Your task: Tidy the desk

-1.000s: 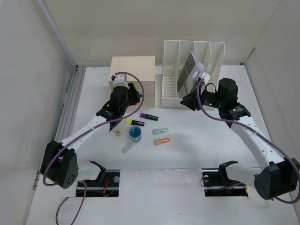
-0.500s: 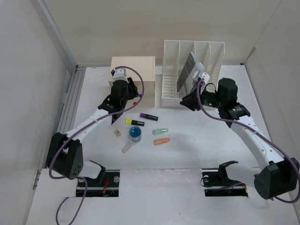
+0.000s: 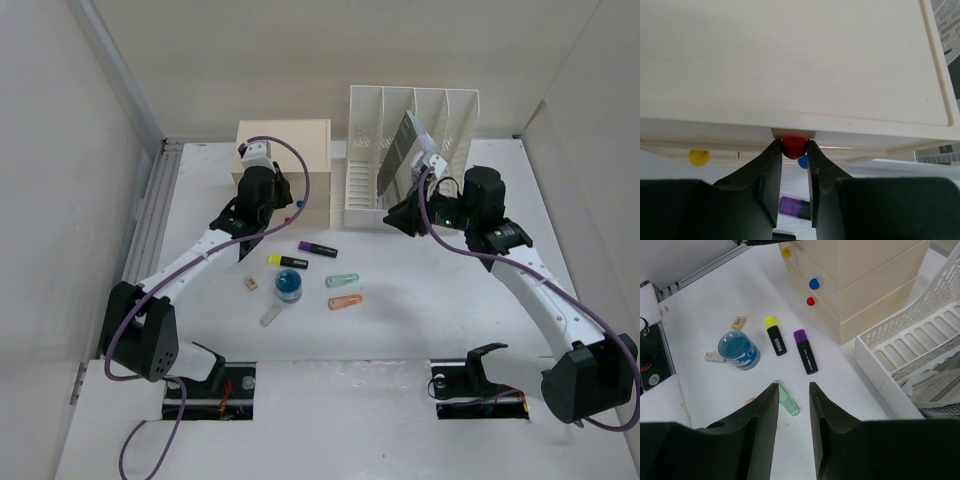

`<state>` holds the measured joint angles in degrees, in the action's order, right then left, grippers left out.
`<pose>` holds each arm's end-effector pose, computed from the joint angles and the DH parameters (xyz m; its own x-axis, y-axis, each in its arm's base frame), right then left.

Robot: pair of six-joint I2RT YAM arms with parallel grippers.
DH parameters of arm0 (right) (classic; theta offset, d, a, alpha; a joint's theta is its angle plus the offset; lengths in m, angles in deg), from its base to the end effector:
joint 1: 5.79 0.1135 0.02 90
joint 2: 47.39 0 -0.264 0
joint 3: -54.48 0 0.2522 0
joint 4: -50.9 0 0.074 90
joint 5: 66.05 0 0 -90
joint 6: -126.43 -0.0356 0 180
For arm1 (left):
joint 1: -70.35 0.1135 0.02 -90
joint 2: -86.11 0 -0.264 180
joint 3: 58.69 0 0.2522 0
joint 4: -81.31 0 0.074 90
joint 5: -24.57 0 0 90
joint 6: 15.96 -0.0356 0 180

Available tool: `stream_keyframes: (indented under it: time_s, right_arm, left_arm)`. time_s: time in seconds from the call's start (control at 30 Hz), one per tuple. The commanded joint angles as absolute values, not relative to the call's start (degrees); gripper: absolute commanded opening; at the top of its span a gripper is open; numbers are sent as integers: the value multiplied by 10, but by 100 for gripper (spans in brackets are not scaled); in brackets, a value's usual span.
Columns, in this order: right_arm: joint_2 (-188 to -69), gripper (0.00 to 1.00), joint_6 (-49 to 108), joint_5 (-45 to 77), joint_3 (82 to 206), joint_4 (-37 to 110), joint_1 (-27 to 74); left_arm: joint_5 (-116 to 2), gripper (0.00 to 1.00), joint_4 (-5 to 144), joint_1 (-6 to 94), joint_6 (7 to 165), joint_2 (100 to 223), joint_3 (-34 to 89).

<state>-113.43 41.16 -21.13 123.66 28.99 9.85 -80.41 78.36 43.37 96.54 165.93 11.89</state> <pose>0.2421 0.0940 0.3367 -0.2399 -0.1276 -0.9624 -0.8587 0.4904 0.1490 0.2967 -0.1407 0.3100 -0.2554 -0.2848 -0.9239 0.1249 0.9379 -0.3236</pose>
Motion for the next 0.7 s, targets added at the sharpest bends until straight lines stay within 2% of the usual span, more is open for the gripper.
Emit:
stream_keyframes:
  time_s: [0.0,0.37,0.67]
  right_arm:
    - [-1132,36,405,-226,1250,312,94]
    - [-1127,36,405,-226,1250,312,94]
    - [-1127,36,405,-232,1250,312,94]
  left_arm:
    - [-821,2,798,434,960,1666,140]
    - [-846,0,820,360,1031,1550,-24]
    - [-877,0,794,302,1066,1486,-92]
